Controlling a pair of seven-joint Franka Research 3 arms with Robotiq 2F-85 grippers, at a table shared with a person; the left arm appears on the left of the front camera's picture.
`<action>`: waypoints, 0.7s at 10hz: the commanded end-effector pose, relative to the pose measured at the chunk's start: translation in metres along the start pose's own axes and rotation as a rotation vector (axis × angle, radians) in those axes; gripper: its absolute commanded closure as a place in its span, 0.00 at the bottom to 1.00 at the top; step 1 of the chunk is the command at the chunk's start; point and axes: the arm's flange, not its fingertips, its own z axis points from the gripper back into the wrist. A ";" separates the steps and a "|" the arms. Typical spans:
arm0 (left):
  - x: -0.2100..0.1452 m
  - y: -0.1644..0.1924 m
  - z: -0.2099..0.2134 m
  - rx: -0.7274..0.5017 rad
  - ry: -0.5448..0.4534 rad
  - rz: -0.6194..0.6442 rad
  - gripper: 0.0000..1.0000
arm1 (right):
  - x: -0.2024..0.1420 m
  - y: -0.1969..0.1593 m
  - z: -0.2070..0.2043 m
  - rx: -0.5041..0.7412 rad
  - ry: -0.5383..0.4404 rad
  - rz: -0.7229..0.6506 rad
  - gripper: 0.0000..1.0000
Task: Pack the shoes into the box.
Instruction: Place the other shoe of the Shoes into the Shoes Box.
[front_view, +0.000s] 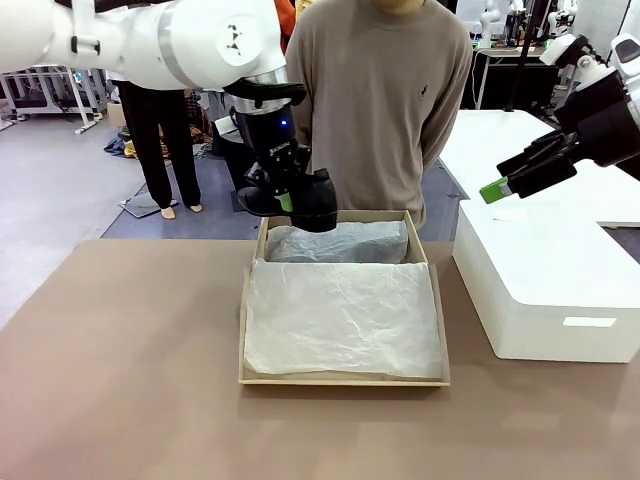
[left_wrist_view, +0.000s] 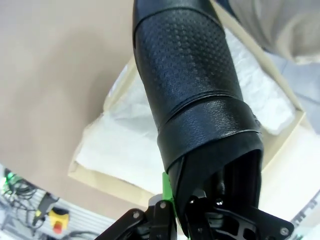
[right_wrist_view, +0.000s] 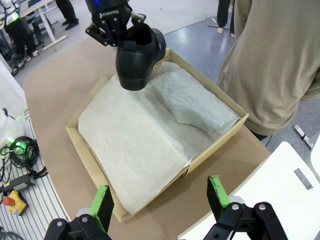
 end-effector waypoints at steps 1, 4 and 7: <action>-0.003 -0.001 0.006 0.020 -0.119 0.044 1.00 | 0.000 -0.001 0.000 0.000 -0.004 -0.001 0.00; 0.000 0.000 0.000 0.000 0.000 0.000 1.00 | 0.000 -0.001 0.000 0.000 -0.004 -0.001 0.00; -0.003 -0.002 -0.005 0.005 -0.023 0.012 1.00 | 0.000 -0.001 0.000 0.000 -0.004 -0.001 0.00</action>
